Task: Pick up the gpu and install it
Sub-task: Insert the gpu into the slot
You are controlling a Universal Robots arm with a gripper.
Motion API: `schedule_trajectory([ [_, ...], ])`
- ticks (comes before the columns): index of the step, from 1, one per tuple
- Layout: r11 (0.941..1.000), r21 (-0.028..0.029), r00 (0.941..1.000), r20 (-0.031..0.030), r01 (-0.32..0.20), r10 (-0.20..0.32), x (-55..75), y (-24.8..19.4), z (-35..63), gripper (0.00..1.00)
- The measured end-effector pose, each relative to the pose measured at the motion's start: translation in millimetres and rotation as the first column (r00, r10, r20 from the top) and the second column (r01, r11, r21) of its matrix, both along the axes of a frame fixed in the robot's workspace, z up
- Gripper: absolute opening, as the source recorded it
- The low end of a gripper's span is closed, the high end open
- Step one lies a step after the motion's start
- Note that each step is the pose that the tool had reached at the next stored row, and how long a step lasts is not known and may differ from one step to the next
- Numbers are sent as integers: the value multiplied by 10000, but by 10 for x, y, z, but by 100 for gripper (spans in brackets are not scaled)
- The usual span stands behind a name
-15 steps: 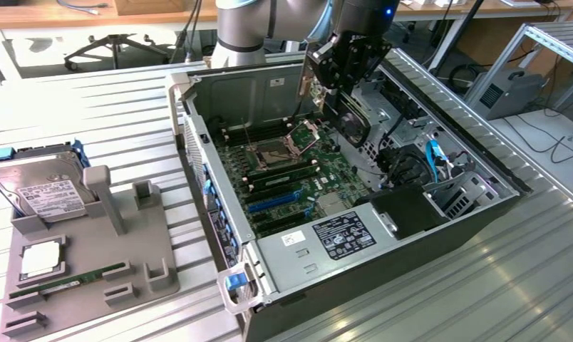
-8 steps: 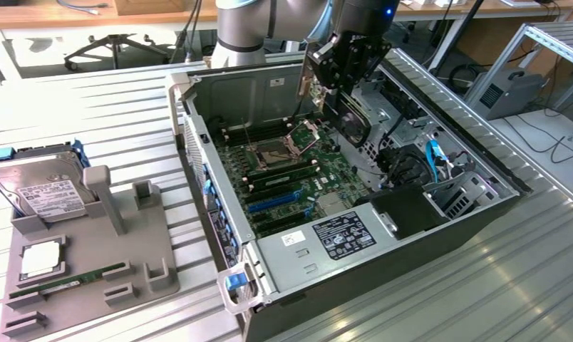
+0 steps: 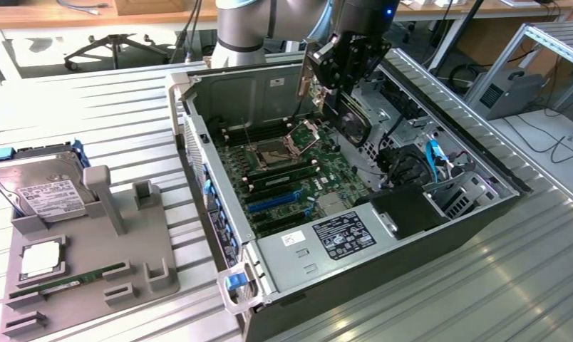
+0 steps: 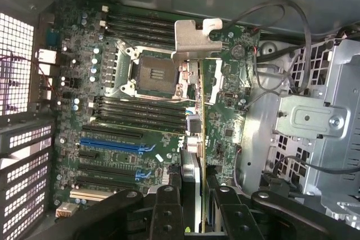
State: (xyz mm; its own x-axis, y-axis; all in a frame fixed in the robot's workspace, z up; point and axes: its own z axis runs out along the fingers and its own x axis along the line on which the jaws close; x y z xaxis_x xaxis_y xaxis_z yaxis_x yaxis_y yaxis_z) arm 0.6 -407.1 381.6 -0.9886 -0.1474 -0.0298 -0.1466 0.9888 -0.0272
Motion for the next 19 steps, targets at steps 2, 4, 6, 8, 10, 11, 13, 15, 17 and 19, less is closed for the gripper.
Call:
schedule_trajectory([
  [2,10000,-3,10000,0,-25,25,0,0,0,27],
  [4,10000,-4,10000,0,-49,49,0,0,0,27],
  [6,10000,-6,10000,0,-87,87,0,0,0,27],
  [8,9999,-8,9999,0,-123,123,0,0,0,27],
  [10,9999,-8,9999,0,-148,148,0,0,0,27],
  [11,9999,-10,9999,0,-160,160,0,0,0,27],
  [13,9998,-11,9998,0,-186,186,0,0,0,27],
  [15,9998,-11,9998,0,-209,209,0,0,0,27],
  [17,9997,-14,9997,0,-240,240,0,0,0,27],
  [19,9996,-16,9996,0,-269,269,0,0,0,27],
])
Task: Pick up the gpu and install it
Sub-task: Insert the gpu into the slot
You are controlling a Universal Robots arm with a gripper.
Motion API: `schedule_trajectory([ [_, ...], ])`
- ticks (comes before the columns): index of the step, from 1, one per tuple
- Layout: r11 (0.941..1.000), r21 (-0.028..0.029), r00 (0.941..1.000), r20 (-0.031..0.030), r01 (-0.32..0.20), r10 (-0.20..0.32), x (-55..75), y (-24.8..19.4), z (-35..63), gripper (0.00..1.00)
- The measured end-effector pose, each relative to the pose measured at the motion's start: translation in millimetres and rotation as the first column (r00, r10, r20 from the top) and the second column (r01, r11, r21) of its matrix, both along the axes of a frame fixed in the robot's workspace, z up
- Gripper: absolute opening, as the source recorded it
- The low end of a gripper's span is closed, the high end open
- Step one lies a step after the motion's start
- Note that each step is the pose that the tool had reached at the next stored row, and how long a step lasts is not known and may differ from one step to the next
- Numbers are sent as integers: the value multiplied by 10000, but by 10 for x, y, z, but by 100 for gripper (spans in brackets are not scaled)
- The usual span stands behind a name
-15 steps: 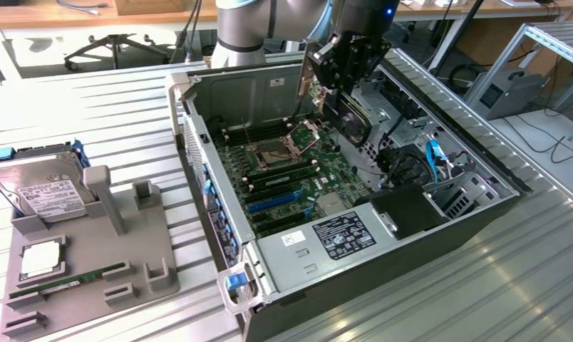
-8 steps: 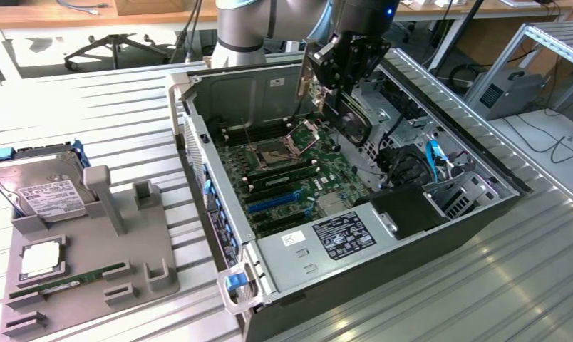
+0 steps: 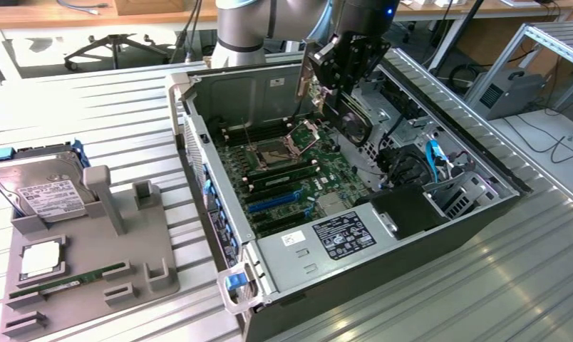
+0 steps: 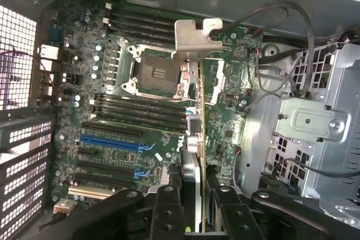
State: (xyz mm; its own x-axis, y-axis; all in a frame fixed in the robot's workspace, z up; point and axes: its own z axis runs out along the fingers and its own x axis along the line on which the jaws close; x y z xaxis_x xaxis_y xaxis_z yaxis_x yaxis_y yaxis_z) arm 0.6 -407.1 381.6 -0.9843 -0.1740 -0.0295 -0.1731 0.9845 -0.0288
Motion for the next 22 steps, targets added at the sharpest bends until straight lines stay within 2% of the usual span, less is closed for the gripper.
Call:
schedule_trajectory([
  [22,9996,-32,9996,0,-266,266,0,0,-1,27],
])
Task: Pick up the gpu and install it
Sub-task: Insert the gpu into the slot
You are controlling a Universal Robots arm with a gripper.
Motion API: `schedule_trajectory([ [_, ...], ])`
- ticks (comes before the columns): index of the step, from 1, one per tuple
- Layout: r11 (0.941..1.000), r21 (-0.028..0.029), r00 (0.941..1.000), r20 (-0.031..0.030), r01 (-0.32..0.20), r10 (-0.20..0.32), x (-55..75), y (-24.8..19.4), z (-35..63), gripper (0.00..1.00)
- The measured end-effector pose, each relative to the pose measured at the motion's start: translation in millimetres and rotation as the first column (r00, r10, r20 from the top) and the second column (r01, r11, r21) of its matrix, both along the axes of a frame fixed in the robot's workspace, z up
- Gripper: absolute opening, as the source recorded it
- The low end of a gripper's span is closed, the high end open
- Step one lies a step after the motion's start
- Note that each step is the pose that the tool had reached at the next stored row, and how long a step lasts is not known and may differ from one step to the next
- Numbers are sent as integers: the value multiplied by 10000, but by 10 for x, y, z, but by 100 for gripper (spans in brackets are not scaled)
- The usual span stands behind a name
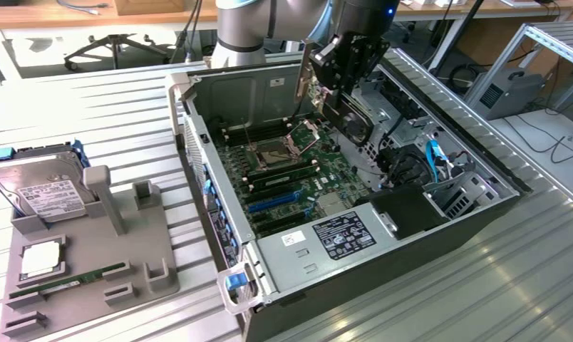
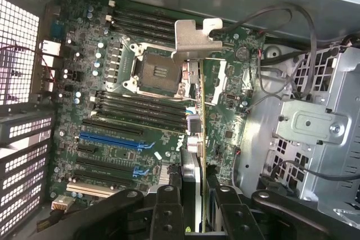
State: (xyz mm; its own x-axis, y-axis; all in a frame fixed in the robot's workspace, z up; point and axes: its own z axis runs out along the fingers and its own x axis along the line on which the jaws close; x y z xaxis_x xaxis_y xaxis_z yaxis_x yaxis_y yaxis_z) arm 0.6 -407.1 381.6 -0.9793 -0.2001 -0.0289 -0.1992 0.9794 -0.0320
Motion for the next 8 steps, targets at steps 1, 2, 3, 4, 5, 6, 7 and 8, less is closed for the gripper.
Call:
schedule_trajectory([
  [1,10000,-2,10000,0,-10,10,0,0,0,27],
  [2,10000,-3,10000,0,-22,22,0,0,0,27],
  [3,10000,-6,10000,0,-37,37,0,0,0,27],
  [4,10000,-7,10000,0,-48,48,0,0,0,27],
  [5,10000,-9,10000,0,-61,61,0,0,0,27],
  [6,10000,-10,10000,0,-71,71,0,0,0,27],
  [7,10000,-12,10000,0,-83,83,0,0,0,27],
  [8,10000,-12,10000,0,-94,94,0,0,0,27],
])
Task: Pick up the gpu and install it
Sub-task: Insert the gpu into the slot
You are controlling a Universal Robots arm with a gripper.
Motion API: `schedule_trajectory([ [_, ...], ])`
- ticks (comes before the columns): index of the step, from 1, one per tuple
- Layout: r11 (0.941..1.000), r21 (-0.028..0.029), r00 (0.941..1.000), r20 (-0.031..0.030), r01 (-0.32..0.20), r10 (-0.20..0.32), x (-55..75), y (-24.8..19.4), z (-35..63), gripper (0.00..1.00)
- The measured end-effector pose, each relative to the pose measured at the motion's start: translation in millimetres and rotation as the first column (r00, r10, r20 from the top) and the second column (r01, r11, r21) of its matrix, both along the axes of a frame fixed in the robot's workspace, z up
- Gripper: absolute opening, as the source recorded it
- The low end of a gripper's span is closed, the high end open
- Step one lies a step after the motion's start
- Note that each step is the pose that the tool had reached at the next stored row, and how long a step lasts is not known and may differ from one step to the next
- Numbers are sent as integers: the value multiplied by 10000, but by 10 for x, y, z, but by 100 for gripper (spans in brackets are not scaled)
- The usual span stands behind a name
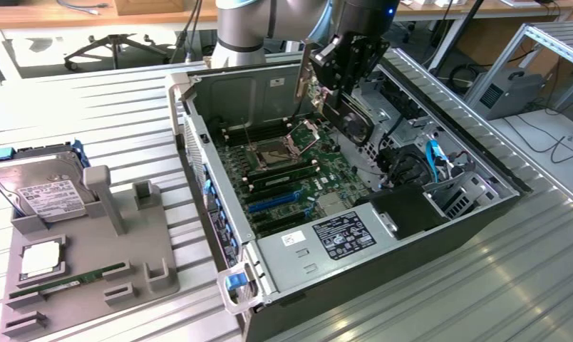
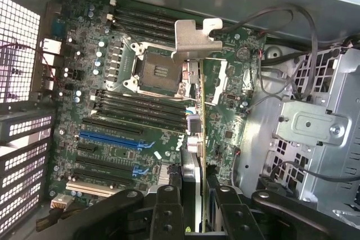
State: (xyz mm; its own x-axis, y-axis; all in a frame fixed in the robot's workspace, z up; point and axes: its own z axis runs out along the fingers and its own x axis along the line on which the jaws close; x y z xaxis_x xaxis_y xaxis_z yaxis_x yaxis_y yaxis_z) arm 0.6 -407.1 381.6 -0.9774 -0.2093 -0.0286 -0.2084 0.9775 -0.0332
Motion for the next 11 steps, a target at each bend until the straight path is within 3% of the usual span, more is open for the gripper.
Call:
schedule_trajectory([
  [11,9999,-16,9999,0,-163,163,0,0,-1,27],
])
